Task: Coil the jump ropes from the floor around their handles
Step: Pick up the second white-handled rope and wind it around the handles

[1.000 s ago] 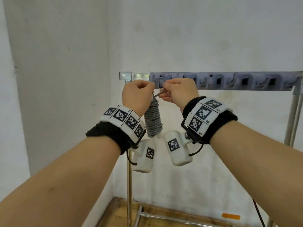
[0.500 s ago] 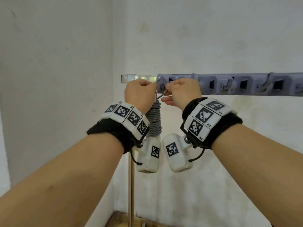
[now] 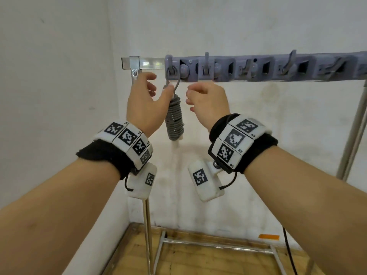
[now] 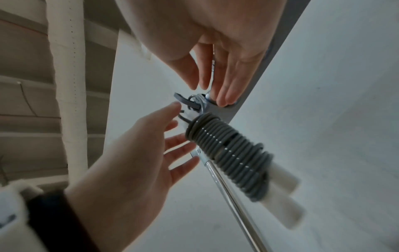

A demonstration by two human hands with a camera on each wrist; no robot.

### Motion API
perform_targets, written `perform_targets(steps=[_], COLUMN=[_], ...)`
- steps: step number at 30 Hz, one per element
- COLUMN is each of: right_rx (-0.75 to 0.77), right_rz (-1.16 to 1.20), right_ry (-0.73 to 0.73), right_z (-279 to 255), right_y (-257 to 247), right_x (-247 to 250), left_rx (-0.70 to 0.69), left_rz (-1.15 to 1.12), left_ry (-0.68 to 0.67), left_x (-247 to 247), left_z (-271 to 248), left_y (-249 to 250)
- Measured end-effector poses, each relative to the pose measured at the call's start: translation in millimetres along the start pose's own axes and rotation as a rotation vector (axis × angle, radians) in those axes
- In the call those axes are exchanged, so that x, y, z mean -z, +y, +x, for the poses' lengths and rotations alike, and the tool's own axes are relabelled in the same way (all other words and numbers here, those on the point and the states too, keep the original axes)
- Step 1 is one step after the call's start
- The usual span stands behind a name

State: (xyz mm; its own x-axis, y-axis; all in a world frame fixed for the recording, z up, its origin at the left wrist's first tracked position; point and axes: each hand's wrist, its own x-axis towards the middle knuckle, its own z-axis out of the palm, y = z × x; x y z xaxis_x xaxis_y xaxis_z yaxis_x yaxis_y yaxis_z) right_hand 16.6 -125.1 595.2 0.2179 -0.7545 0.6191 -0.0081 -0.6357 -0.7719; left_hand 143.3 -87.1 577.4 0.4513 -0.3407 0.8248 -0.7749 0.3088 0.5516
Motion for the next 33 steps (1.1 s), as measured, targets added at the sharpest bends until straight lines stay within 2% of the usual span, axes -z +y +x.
perform_targets(steps=[2, 4, 10, 14, 19, 24, 26, 29, 33], right_rx=[0.021, 0.043, -0.019, -0.088, -0.310, -0.499, -0.508, -0.562, -0.587], right_rz=[-0.033, -0.080, -0.197, -0.305, -0.432, -0.593, -0.651, -0.711, -0.651], right_ry=[-0.009, -0.053, -0.194, -0.285, -0.470, -0.814, -0.979, -1.149, -1.224], right_z=[-18, -39, -113, -172, -256, -335, -362, -400, -446], right_y=[8, 19, 73, 137, 238, 339, 373, 414, 455], right_x=[9, 19, 53, 70, 85, 80, 73, 60, 40], left_rx=[-0.087, -0.148, -0.205, -0.132, -0.041, 0.024, 0.062, 0.117, 0.170], left_rz=[0.064, 0.092, 0.100, 0.090, 0.180, 0.311, 0.355, 0.342, 0.333], left_ry=[0.051, 0.029, -0.355, -0.617, -0.928, -1.259, -1.396, -1.495, -1.671], left_x=[6, 11, 12, 4, -18, -43, -52, -57, -55], left_z=[-18, -44, -148, -226, -327, -432, -469, -513, -558], left_y=[-3, -6, -19, -46, -96, -152, -174, -206, -238])
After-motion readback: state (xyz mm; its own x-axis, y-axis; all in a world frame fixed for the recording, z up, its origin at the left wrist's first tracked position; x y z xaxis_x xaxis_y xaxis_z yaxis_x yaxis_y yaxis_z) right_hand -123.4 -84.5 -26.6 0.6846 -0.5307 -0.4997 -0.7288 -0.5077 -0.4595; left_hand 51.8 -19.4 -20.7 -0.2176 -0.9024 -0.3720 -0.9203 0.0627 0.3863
